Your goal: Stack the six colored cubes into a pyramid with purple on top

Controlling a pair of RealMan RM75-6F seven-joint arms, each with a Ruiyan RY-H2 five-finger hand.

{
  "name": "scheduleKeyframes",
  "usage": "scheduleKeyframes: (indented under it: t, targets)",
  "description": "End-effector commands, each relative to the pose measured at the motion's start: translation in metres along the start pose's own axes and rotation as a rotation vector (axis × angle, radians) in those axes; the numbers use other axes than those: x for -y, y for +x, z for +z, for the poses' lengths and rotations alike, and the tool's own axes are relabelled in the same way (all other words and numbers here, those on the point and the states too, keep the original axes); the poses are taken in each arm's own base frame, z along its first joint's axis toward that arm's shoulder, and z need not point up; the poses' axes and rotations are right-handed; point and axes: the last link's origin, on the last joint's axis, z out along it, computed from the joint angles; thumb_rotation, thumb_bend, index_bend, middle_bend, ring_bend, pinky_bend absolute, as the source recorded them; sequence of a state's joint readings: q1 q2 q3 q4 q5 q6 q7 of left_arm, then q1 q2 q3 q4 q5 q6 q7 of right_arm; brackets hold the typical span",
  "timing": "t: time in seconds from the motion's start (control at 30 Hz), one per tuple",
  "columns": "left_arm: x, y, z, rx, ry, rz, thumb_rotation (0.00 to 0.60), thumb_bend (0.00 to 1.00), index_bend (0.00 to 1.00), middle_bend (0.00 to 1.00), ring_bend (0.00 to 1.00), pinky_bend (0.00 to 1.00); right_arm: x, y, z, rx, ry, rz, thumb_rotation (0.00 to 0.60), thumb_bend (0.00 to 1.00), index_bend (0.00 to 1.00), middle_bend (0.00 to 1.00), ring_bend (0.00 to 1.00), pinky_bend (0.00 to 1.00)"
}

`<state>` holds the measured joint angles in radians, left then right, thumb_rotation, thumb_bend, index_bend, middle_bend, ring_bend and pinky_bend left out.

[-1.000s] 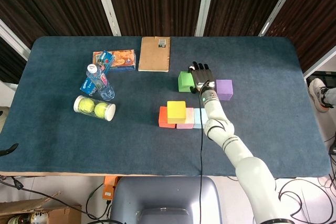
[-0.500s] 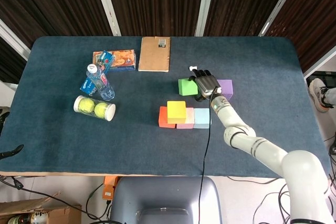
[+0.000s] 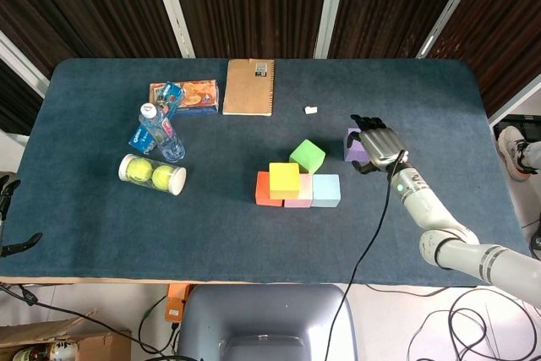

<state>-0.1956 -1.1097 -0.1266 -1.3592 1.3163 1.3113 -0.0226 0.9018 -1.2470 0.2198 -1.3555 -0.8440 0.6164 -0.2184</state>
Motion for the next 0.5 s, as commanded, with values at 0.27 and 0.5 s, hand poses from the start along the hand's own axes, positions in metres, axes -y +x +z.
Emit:
scheduleKeyframes:
  t: [0.27,0.5]
  targets:
    - [0.001,-0.002,0.001,-0.001,0.019,0.003,0.506,0.16,0.13,0.05,0.0,0.09,0.03,0.005,0.05,-0.029,0.019,-0.234,0.6,0.23,0.12,0.0,0.0,0.0]
    - [0.006,0.0,0.001,-0.007,0.042,0.003,0.508,0.16,0.13,0.05,0.0,0.09,0.043,-0.006,0.063,0.012,0.043,-0.419,0.598,0.21,0.06,0.0,0.0,0.0]
